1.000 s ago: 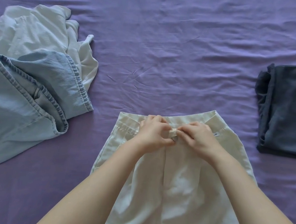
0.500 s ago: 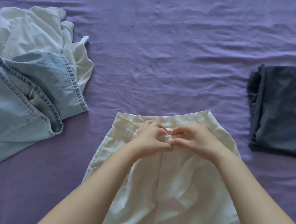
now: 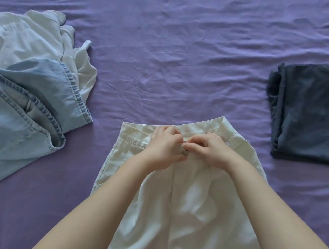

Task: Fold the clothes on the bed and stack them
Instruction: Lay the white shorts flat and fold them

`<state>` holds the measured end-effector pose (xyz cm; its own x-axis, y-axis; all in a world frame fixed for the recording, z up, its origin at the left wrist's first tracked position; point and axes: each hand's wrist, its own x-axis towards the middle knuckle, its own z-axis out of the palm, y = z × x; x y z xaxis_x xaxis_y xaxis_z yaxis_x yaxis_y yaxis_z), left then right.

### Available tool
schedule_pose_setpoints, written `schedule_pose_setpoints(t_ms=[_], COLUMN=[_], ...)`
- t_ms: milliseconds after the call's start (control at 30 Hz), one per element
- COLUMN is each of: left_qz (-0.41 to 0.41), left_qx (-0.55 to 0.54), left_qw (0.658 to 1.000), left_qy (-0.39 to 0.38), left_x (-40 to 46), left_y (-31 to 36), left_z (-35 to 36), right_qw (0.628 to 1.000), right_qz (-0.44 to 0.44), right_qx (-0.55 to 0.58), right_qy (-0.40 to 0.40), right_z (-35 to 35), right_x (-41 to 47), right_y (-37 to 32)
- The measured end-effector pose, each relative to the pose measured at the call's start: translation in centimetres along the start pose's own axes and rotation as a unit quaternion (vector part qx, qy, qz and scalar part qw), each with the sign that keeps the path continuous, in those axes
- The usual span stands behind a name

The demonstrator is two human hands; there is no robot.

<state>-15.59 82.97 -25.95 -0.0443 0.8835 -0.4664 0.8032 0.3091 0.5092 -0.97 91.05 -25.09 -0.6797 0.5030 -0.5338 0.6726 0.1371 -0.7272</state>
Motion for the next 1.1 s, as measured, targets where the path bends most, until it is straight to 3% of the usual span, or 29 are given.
schedule_pose_setpoints(t_ms=[67, 133, 200, 267, 333, 433, 533, 600, 667, 800, 967, 1100], left_qz=[0.018, -0.006, -0.073, -0.105, -0.064, 0.066, 0.189, 0.216, 0.214, 0.229, 0.106, 0.222], left_qx=[0.097, 0.178, 0.195, 0.163, 0.148, 0.162, 0.267, 0.338, 0.338, 0.338, 0.294, 0.208], left_qw=[0.995, 0.984, 0.976, 0.976, 0.983, 0.982, 0.945, 0.916, 0.916, 0.899, 0.937, 0.915], left_qy=[0.001, 0.02, 0.064, 0.097, 0.091, 0.072, -0.004, -0.032, 0.01, 0.159, 0.154, 0.266], left_x=[0.4, 0.6, 0.7, 0.8, 1.4, 3.3, 5.2, 6.6, 7.9, 10.0, 9.2, 4.4], left_y=[0.3, 0.3, 0.2, 0.8, 2.5, 6.5, 10.0, 10.7, 10.6, 11.1, 13.1, 12.9], left_z=[-0.1, 0.0, -0.1, -0.3, -0.1, 0.8, 3.0, 4.7, 5.9, 5.8, 7.8, 12.3], right_qw=[0.999, 0.978, 0.939, 0.922, 0.914, 0.915, 0.904, 0.9, 0.894, 0.885, 0.866, 0.87], right_qz=[0.013, 0.001, -0.034, -0.038, -0.01, 0.039, 0.058, 0.102, 0.135, 0.092, 0.072, 0.13], right_qx=[-0.028, -0.144, -0.197, -0.192, -0.226, -0.252, -0.282, -0.277, -0.258, -0.265, -0.296, -0.273], right_qy=[0.036, 0.149, 0.279, 0.334, 0.336, 0.313, 0.315, 0.321, 0.341, 0.372, 0.396, 0.39], right_z=[0.6, 1.8, 2.7, 3.2, 4.1, 5.9, 7.6, 7.9, 7.8, 6.2, 3.2, 5.2], right_x=[0.4, 0.5, -0.4, -2.9, -6.2, -11.2, -14.8, -16.6, -18.0, -19.4, -19.0, -21.1], right_y=[0.1, 0.6, 1.3, 2.9, 5.8, 10.3, 13.3, 14.4, 15.3, 16.7, 17.8, 18.3])
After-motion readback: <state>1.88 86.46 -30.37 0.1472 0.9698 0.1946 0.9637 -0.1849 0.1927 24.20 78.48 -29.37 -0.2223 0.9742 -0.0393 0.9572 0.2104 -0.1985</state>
